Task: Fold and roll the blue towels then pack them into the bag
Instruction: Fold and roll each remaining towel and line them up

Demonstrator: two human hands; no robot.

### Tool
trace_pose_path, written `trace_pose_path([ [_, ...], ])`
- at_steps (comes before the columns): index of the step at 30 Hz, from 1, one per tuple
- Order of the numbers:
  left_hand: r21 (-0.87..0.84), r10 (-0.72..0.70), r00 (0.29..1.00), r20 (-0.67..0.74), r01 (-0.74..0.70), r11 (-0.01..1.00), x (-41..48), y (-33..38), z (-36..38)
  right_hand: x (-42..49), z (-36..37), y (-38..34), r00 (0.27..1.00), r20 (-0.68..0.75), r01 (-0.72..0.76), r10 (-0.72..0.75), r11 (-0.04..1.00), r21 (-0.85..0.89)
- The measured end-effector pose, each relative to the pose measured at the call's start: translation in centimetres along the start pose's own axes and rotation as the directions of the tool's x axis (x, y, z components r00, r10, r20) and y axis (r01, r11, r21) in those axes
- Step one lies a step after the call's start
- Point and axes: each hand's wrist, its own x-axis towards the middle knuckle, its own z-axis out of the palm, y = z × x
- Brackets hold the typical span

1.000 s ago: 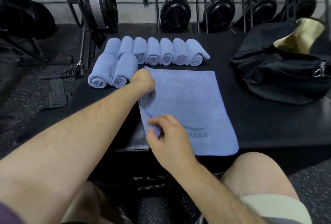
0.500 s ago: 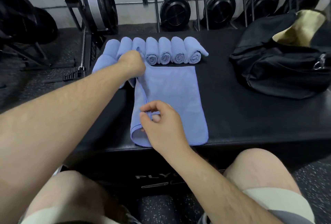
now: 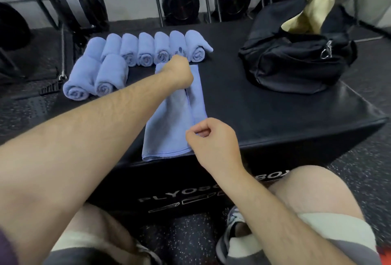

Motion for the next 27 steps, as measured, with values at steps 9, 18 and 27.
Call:
trace_pose_path([
  [9, -0.109, 0.134, 0.990, 0.049, -0.128, 0.986, -0.2, 1.1, 3.3, 0.6, -1.3, 1.3, 0.998, 0.037, -0.049, 0.051, 0.997, -0.054],
  [18, -0.173, 0.087, 0.996, 0.009, -0.084, 0.981, -0.7, 0.8, 4.6, 0.9, -1.2, 1.2, 0.995, 0.094, 0.053, -0.039, 0.988, -0.146],
  [27, -0.292, 0.111, 0.992, -0.066, -0.126, 0.948, -1.5, 1.6, 4.4, 1.2, -1.5, 0.9, 0.998, 0.064, -0.015, 0.022, 0.994, -0.106],
])
